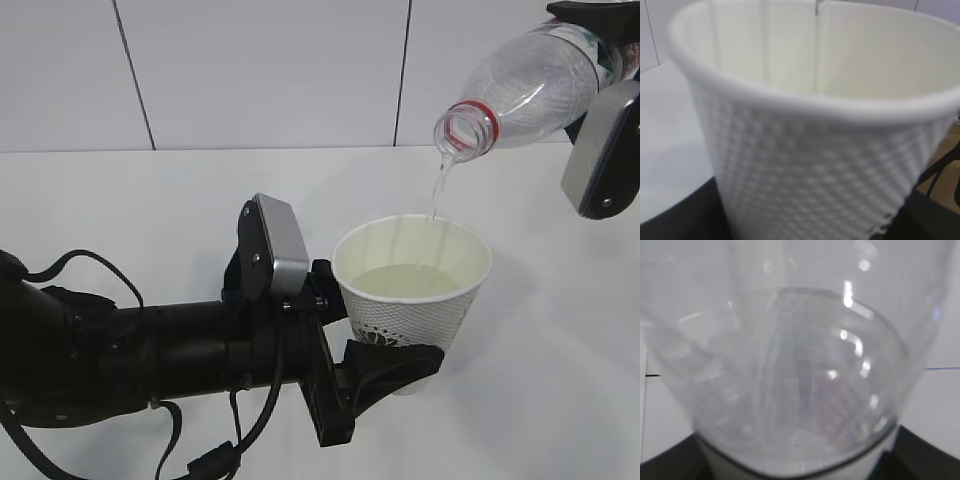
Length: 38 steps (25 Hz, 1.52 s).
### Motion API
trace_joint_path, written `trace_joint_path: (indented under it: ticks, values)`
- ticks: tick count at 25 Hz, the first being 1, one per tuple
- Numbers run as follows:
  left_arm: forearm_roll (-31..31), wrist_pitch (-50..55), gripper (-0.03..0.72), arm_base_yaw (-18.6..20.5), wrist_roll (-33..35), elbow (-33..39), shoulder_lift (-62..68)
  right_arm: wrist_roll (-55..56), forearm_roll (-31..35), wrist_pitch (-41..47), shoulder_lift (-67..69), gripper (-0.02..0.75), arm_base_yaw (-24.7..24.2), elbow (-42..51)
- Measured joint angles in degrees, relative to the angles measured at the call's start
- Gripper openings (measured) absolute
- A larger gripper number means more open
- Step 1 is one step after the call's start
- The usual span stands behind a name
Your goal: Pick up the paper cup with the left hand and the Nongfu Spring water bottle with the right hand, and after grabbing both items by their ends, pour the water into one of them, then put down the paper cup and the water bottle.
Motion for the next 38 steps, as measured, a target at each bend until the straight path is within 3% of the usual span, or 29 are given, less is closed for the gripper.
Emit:
trace_joint_path:
  ticks: [38]
  values:
    - [0.00,0.12,0.522,0.00,0.00,0.00,0.00,3.06,0.20,0.00,0.00,0.456,0.29,0.00]
